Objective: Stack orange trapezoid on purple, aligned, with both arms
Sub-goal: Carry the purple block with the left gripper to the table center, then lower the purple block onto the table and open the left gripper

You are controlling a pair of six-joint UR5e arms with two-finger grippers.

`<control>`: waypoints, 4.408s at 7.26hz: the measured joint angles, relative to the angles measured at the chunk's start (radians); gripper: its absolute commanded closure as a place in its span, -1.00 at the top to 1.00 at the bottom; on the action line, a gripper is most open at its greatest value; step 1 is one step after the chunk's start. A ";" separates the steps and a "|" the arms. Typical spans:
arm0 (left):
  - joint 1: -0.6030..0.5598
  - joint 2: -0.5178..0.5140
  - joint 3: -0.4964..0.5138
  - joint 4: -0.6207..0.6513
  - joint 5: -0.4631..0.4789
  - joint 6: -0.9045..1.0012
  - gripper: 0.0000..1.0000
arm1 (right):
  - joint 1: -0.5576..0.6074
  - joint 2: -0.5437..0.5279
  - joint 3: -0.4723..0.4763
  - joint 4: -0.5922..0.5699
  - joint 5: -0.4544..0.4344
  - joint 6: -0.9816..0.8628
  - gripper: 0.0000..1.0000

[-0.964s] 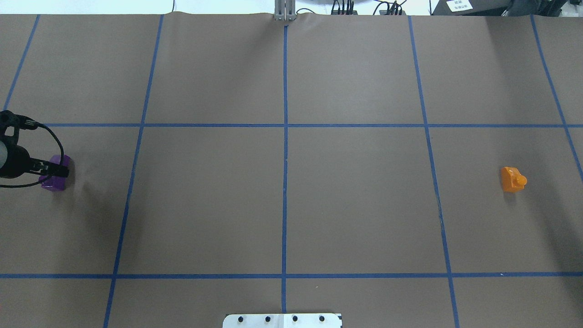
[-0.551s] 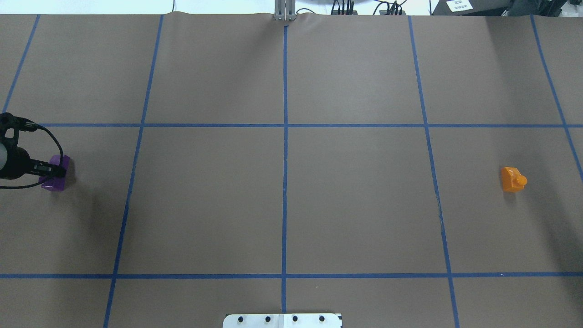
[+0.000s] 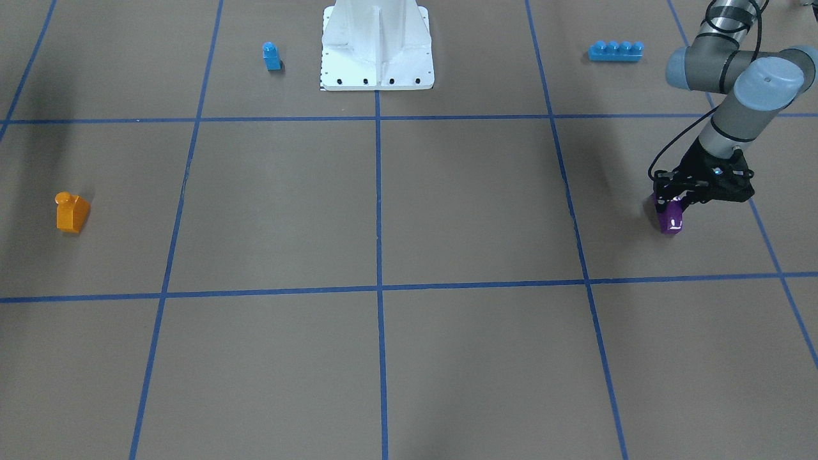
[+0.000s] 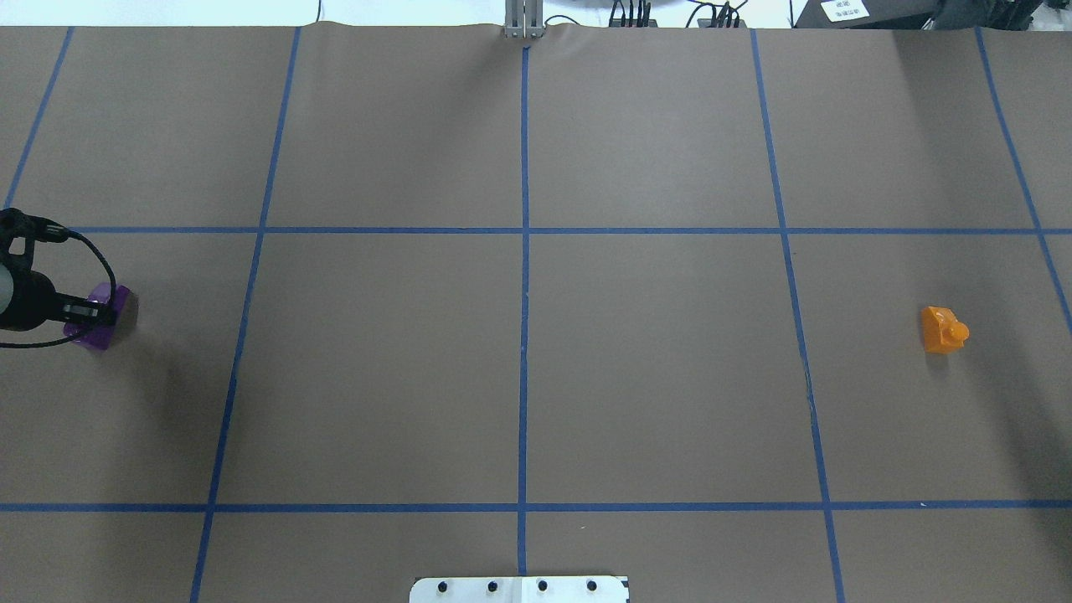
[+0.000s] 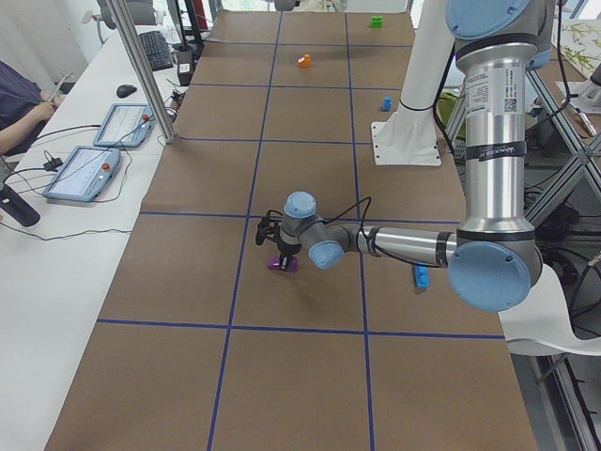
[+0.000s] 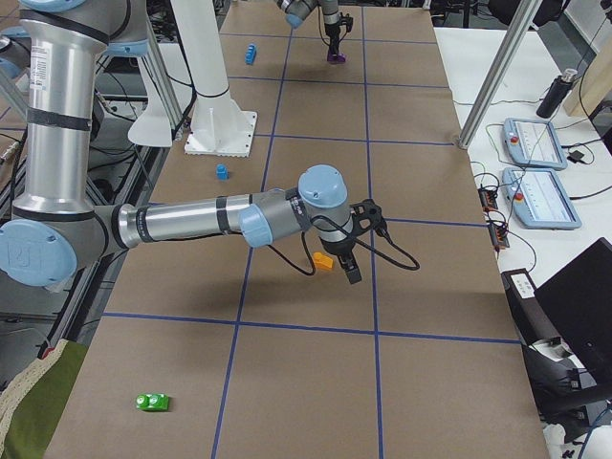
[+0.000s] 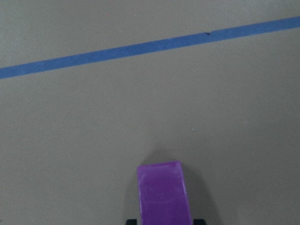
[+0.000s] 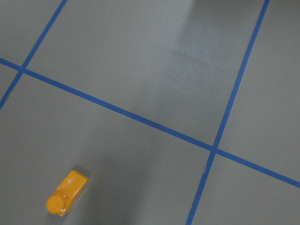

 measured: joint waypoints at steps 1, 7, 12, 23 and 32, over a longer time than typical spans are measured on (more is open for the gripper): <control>0.000 0.003 -0.009 -0.006 -0.002 -0.004 -1.00 | 0.000 -0.002 0.000 0.000 0.000 0.000 1.00; 0.031 -0.216 -0.172 0.310 -0.015 -0.113 -1.00 | 0.000 -0.019 0.000 0.001 0.007 0.000 1.00; 0.292 -0.624 -0.154 0.674 0.087 -0.295 -1.00 | 0.000 -0.022 -0.001 0.001 0.005 0.002 1.00; 0.457 -0.934 0.143 0.696 0.210 -0.477 -1.00 | 0.000 -0.022 -0.005 -0.001 0.008 0.005 1.00; 0.457 -0.944 0.167 0.693 0.211 -0.469 -1.00 | 0.000 -0.021 -0.005 -0.001 0.006 0.005 1.00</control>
